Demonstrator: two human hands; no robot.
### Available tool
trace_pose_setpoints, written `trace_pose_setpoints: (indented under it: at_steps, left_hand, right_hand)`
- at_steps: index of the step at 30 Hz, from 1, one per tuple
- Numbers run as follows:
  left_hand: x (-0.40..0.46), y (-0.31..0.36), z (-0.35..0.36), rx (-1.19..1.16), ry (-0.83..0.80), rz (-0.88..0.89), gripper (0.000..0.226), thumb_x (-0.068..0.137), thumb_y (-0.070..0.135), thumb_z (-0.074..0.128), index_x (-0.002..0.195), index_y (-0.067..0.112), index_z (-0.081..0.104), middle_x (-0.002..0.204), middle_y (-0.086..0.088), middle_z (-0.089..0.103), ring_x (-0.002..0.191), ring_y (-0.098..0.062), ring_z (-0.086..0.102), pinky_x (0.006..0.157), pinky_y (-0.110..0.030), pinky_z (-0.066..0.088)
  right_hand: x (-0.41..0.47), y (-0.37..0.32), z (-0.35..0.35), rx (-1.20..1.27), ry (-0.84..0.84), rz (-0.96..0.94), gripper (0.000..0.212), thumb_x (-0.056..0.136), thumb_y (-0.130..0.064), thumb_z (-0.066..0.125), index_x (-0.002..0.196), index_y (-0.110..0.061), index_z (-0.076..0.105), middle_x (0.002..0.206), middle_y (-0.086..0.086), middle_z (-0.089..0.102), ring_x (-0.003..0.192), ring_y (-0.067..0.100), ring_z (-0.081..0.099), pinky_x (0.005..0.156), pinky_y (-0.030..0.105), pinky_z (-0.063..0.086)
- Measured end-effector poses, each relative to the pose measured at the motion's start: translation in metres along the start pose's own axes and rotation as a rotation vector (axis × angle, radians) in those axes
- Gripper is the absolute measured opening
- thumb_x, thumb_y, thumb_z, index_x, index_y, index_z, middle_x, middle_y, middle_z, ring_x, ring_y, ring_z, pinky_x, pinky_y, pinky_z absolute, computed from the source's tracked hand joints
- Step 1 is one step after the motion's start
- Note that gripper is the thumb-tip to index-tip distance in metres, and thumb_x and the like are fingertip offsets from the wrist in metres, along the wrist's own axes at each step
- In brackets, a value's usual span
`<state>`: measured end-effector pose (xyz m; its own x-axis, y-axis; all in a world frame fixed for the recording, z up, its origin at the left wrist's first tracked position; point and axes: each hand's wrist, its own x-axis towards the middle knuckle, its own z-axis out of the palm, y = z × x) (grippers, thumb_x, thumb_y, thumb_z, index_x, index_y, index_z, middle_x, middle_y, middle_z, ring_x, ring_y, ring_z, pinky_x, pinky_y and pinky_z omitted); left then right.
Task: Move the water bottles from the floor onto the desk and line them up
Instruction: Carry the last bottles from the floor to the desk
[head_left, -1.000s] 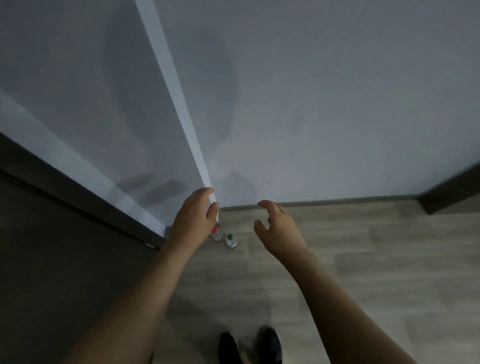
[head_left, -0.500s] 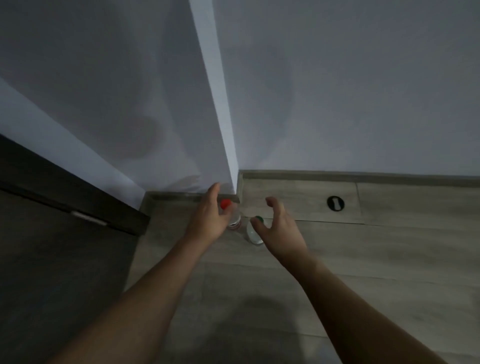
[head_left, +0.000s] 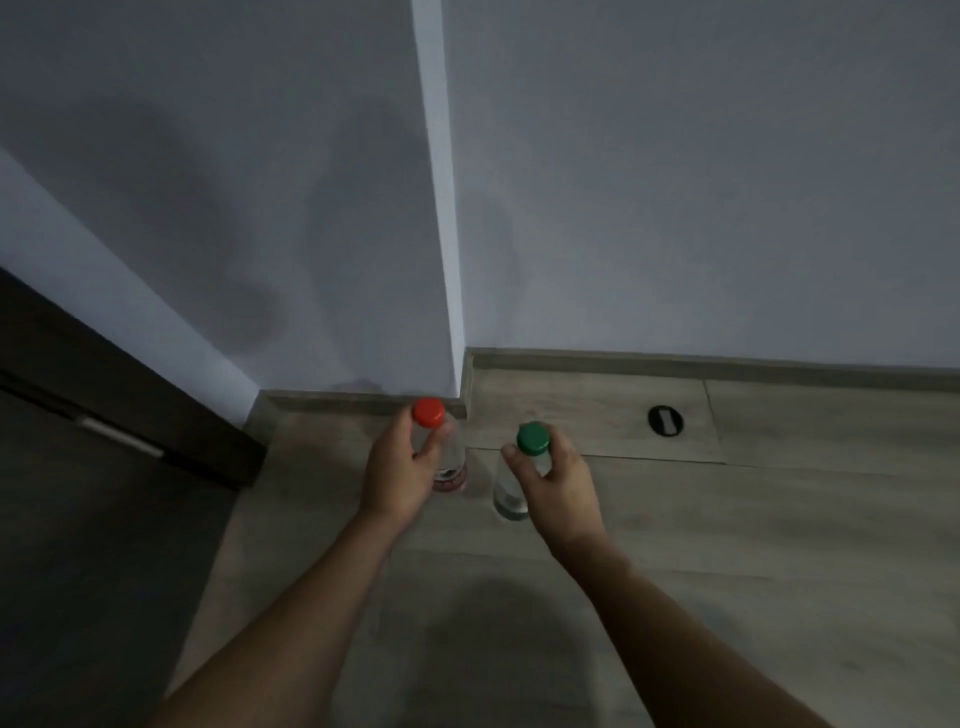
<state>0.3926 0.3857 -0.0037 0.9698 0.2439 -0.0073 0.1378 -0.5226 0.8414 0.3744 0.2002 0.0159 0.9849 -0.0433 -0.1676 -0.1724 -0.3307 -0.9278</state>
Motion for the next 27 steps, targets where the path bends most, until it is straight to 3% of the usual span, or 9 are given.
trace_pose_setpoints:
  at_steps: [2,5,8,10,14,17,19,21,27]
  left_hand:
    - [-0.009,0.045,-0.027,-0.041,0.026,-0.025,0.018,0.093,0.035,0.066,0.107,0.024,0.063,0.095,0.006,0.069,0.088,-0.010,0.064,0.078,-0.028,0.049]
    - [-0.023,0.136,-0.081,-0.068,0.032,-0.024,0.021,0.096,0.036,0.062,0.109,0.020,0.057,0.096,0.005,0.066,0.090,-0.011,0.062,0.080,-0.029,0.048]
    - [-0.036,0.246,-0.146,-0.058,0.015,-0.028,0.021,0.097,0.042,0.054,0.111,0.030,0.045,0.096,0.017,0.058,0.088,0.007,0.056,0.078,-0.009,0.041]
    - [-0.044,0.328,-0.195,-0.038,0.025,0.014,0.027,0.096,0.048,0.049,0.115,0.033,0.039,0.096,0.020,0.052,0.089,0.012,0.053,0.074,-0.002,0.035]
    - [-0.067,0.494,-0.296,-0.070,0.011,0.153,0.042,0.092,0.059,0.044,0.122,0.031,0.037,0.108,0.011,0.054,0.095,-0.002,0.057,0.077,-0.010,0.041]
    - [-0.095,0.595,-0.363,-0.140,0.113,0.292,0.034,0.097,0.052,0.049,0.121,0.028,0.041,0.107,0.027,0.056,0.099,0.011,0.056,0.078,-0.003,0.042]
    - [-0.111,0.645,-0.393,-0.197,0.199,0.357,0.028,0.098,0.045,0.052,0.117,0.029,0.041,0.105,0.036,0.056,0.096,0.012,0.057,0.079,-0.003,0.042]
    - [-0.124,0.684,-0.410,-0.263,0.274,0.383,0.024,0.098,0.043,0.052,0.113,0.028,0.041,0.099,0.037,0.055,0.090,0.010,0.057,0.079,-0.005,0.043]
    - [-0.151,0.719,-0.418,-0.384,0.257,0.379,0.026,0.096,0.044,0.054,0.105,0.020,0.049,0.090,0.008,0.062,0.082,0.002,0.062,0.071,-0.004,0.045]
  right_hand:
    - [-0.012,-0.053,-0.025,0.045,0.043,0.013,0.014,0.088,-0.040,0.067,0.098,-0.035,0.059,0.095,-0.010,0.066,0.084,-0.001,0.062,0.067,0.014,0.049]
    - [-0.035,-0.155,-0.072,0.056,0.101,-0.027,0.015,0.089,-0.036,0.068,0.099,-0.026,0.061,0.093,-0.007,0.065,0.085,0.004,0.061,0.076,0.028,0.054]
    - [-0.060,-0.272,-0.120,0.062,0.123,-0.047,0.018,0.091,-0.032,0.067,0.104,-0.021,0.062,0.097,-0.003,0.065,0.090,0.010,0.061,0.083,0.038,0.054]
    - [-0.081,-0.354,-0.154,0.059,0.152,-0.075,0.018,0.091,-0.031,0.066,0.106,-0.023,0.059,0.098,-0.006,0.063,0.093,0.010,0.060,0.085,0.038,0.053]
    - [-0.135,-0.514,-0.222,0.092,0.184,-0.130,0.016,0.092,-0.031,0.066,0.105,-0.031,0.057,0.098,-0.013,0.061,0.092,0.006,0.060,0.083,0.031,0.052]
    - [-0.188,-0.606,-0.267,0.169,0.230,-0.190,0.017,0.089,-0.040,0.065,0.102,-0.032,0.059,0.091,-0.015,0.063,0.085,0.002,0.061,0.071,0.018,0.050]
    - [-0.216,-0.648,-0.289,0.231,0.281,-0.199,0.024,0.085,-0.048,0.062,0.100,-0.029,0.060,0.088,-0.016,0.062,0.079,0.002,0.060,0.064,0.017,0.049]
    - [-0.236,-0.676,-0.303,0.255,0.328,-0.235,0.021,0.087,-0.043,0.062,0.093,-0.023,0.060,0.080,-0.014,0.062,0.072,0.001,0.058,0.062,0.015,0.047]
    - [-0.270,-0.697,-0.322,0.274,0.430,-0.274,0.014,0.089,-0.027,0.066,0.080,-0.022,0.056,0.064,-0.018,0.058,0.054,-0.004,0.050,0.052,0.009,0.043]
